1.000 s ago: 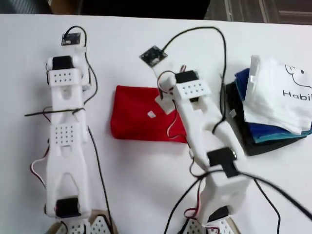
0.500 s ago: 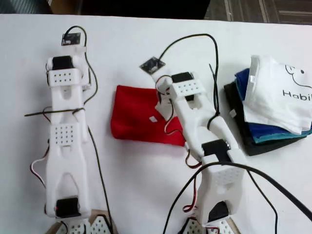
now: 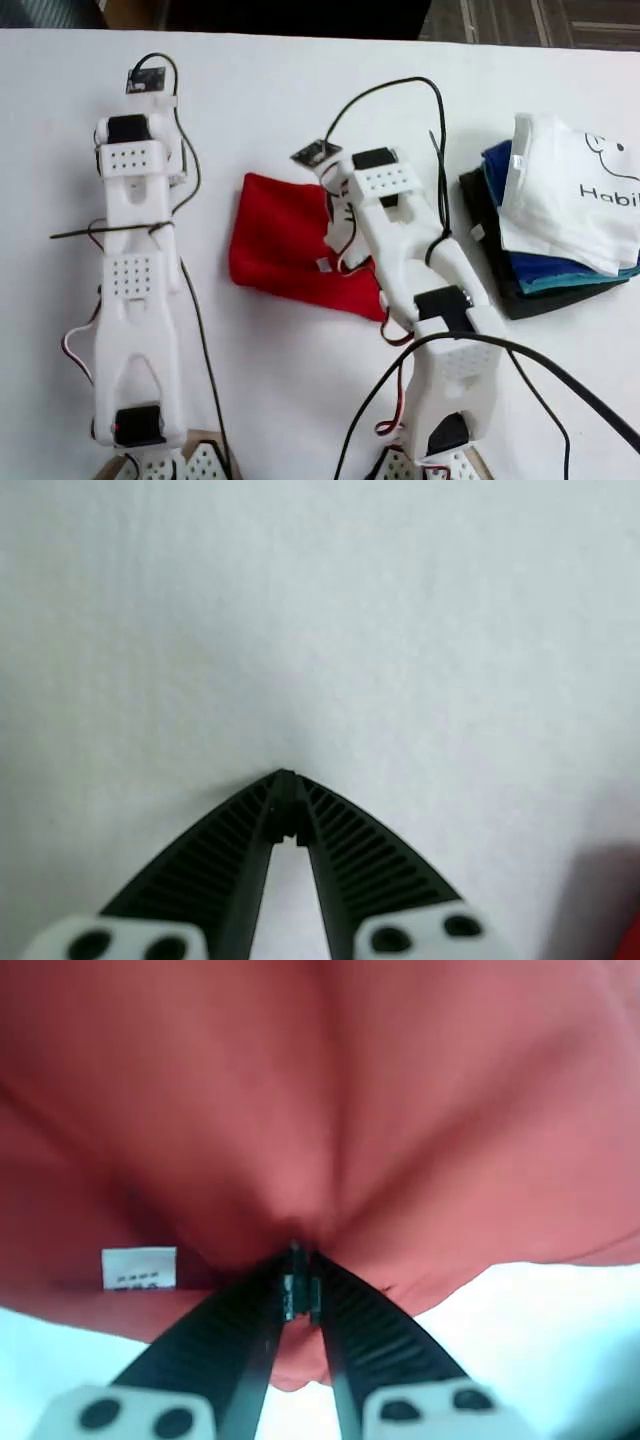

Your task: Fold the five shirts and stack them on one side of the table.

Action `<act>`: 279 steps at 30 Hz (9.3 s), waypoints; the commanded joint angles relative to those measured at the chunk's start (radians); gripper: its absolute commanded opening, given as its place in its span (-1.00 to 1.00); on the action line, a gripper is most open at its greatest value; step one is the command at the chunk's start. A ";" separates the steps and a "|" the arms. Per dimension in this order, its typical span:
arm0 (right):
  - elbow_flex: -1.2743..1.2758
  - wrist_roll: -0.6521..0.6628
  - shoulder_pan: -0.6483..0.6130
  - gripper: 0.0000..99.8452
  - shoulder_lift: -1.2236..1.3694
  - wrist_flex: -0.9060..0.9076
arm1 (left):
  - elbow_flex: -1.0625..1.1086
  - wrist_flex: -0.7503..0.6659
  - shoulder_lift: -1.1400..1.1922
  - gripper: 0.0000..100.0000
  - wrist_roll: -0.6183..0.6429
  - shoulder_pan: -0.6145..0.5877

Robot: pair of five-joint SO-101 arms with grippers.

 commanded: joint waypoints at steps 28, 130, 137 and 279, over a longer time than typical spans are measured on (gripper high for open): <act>0.396 0.046 0.033 -0.96 -0.568 -0.061 | -0.031 -0.029 -0.003 -0.95 0.008 -0.008; -1.091 -0.203 0.193 -0.96 0.728 0.274 | -0.031 -0.029 -0.003 -0.95 0.008 -0.009; -0.664 -0.238 0.196 -0.96 0.463 0.269 | -0.031 -0.031 -0.003 -0.95 0.008 -0.009; -0.130 0.226 0.312 -0.28 -0.068 -0.027 | -0.031 -0.031 -0.003 -0.95 0.008 -0.009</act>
